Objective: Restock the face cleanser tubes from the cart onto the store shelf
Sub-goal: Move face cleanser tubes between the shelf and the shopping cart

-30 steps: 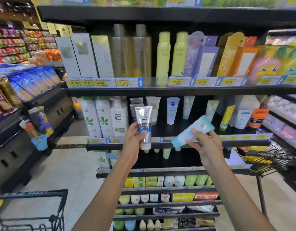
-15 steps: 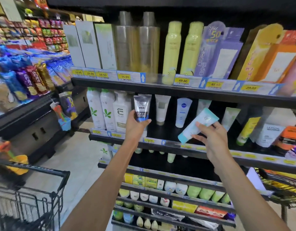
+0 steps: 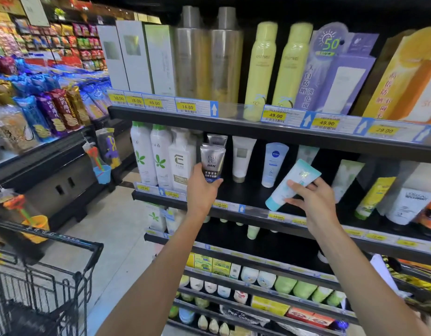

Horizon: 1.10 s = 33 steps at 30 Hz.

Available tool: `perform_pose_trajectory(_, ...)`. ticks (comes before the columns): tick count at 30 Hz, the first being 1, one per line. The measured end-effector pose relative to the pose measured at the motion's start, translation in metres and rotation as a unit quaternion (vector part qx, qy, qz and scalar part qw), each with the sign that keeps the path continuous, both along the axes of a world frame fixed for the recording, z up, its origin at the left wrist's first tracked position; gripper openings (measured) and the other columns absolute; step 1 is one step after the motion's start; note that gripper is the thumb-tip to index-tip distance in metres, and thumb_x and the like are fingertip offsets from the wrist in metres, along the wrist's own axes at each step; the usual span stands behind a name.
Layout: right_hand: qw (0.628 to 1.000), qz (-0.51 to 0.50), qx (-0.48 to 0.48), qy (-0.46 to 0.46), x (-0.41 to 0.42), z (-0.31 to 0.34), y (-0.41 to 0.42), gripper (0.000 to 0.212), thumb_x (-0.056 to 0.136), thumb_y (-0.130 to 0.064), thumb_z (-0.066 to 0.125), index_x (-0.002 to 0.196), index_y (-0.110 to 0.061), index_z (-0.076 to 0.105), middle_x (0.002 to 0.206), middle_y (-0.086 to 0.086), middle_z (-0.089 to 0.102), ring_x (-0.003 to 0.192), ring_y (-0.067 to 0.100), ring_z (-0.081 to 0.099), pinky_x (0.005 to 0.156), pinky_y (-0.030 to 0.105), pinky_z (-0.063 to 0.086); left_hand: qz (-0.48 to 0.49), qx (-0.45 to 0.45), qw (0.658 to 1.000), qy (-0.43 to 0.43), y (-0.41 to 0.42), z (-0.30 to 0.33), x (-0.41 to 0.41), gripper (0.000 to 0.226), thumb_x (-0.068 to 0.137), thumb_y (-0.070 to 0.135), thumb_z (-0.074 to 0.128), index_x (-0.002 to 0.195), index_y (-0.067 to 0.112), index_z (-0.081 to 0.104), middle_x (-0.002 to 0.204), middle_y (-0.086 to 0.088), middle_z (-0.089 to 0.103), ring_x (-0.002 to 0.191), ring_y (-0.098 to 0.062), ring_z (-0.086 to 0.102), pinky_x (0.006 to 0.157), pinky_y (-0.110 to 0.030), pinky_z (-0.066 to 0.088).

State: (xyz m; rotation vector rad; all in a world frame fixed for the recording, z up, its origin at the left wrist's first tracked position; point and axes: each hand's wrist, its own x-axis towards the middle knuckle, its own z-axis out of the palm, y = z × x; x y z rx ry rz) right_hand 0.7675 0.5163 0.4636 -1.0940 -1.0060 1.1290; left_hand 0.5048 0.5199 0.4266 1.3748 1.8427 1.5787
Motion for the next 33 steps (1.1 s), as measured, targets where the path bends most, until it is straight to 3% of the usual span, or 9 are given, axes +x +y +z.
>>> perform_pose_trajectory(5, 0.999, -0.012, -0.001, -0.031, 0.003, -0.004, 0.006, 0.04, 0.089, -0.002, 0.076, 0.125, -0.013, 0.063, 0.113, 0.006, 0.074, 0.102, 0.021, 0.074, 0.074, 0.037, 0.064, 0.03, -0.027, 0.998, 0.054, -0.002, -0.011, 0.002, 0.049, 0.086, 0.025, 0.081, 0.125, 0.017, 0.053, 0.124, 0.001, 0.06, 0.111, -0.019, 0.061, 0.098, -0.04, 0.054)
perform_pose_trajectory(14, 0.992, -0.028, -0.005, -0.123, 0.016, -0.015, 0.018, 0.043, 0.089, -0.003, 0.076, 0.127, -0.015, 0.06, 0.114, 0.003, 0.074, 0.103, 0.02, 0.073, 0.074, 0.035, 0.064, 0.075, -0.061, 0.989, 0.113, -0.005, -0.012, 0.005, 0.047, 0.09, 0.032, 0.076, 0.122, 0.017, 0.045, 0.114, -0.006, 0.066, 0.099, -0.03, 0.066, 0.081, -0.046, 0.057)
perform_pose_trajectory(18, 0.986, -0.019, -0.014, -0.165, 0.025, -0.021, 0.023, 0.042, 0.088, -0.003, 0.076, 0.122, -0.02, 0.058, 0.112, 0.0, 0.074, 0.103, 0.018, 0.072, 0.087, 0.048, 0.062, 0.073, -0.067, 0.988, 0.121, -0.004, -0.014, 0.002, 0.048, 0.089, 0.035, 0.077, 0.121, 0.018, 0.045, 0.108, -0.008, 0.069, 0.094, -0.03, 0.067, 0.08, -0.05, 0.058)
perform_pose_trajectory(23, 0.977, 0.001, -0.016, -0.214, 0.027, -0.022, 0.026, 0.042, 0.088, -0.005, 0.077, 0.119, -0.023, 0.055, 0.114, -0.002, 0.071, 0.106, 0.014, 0.069, 0.093, 0.05, 0.059, 0.064, -0.065, 0.988, 0.121, -0.005, -0.018, -0.001, 0.053, 0.087, 0.04, 0.078, 0.123, 0.02, 0.043, 0.107, -0.008, 0.069, 0.094, -0.032, 0.067, 0.081, -0.052, 0.058)
perform_pose_trajectory(28, 0.964, -0.026, -0.012, -0.266, 0.023, -0.026, 0.022, 0.055, 0.079, -0.022, 0.088, 0.122, -0.02, 0.054, 0.115, -0.002, 0.068, 0.106, 0.016, 0.066, 0.092, 0.042, 0.059, 0.047, -0.046, 0.991, 0.116, -0.016, -0.019, -0.002, 0.046, 0.091, 0.032, 0.075, 0.124, 0.017, 0.048, 0.111, -0.007, 0.069, 0.1, -0.03, 0.066, 0.081, -0.044, 0.055)
perform_pose_trajectory(31, 0.946, -0.052, -0.021, -0.32, 0.022, -0.032, 0.017, 0.058, 0.077, -0.03, 0.09, 0.117, -0.018, 0.049, 0.11, -0.002, 0.066, 0.104, 0.02, 0.065, 0.09, 0.04, 0.057, 0.066, -0.032, 0.982, 0.171, -0.031, -0.021, 0.0, 0.043, 0.094, 0.03, 0.071, 0.124, 0.01, 0.049, 0.116, -0.011, 0.064, 0.105, -0.034, 0.062, 0.079, -0.041, 0.048)
perform_pose_trajectory(33, 0.931, -0.067, -0.027, -0.358, 0.021, -0.035, 0.016, 0.059, 0.077, -0.032, 0.089, 0.117, -0.016, 0.05, 0.115, 0.003, 0.067, 0.107, 0.024, 0.066, 0.091, 0.043, 0.057, 0.069, -0.036, 0.973, 0.216, -0.041, -0.022, 0.007, 0.046, 0.097, 0.033, 0.067, 0.132, 0.007, 0.05, 0.124, -0.013, 0.062, 0.114, -0.033, 0.059, 0.087, -0.046, 0.05)
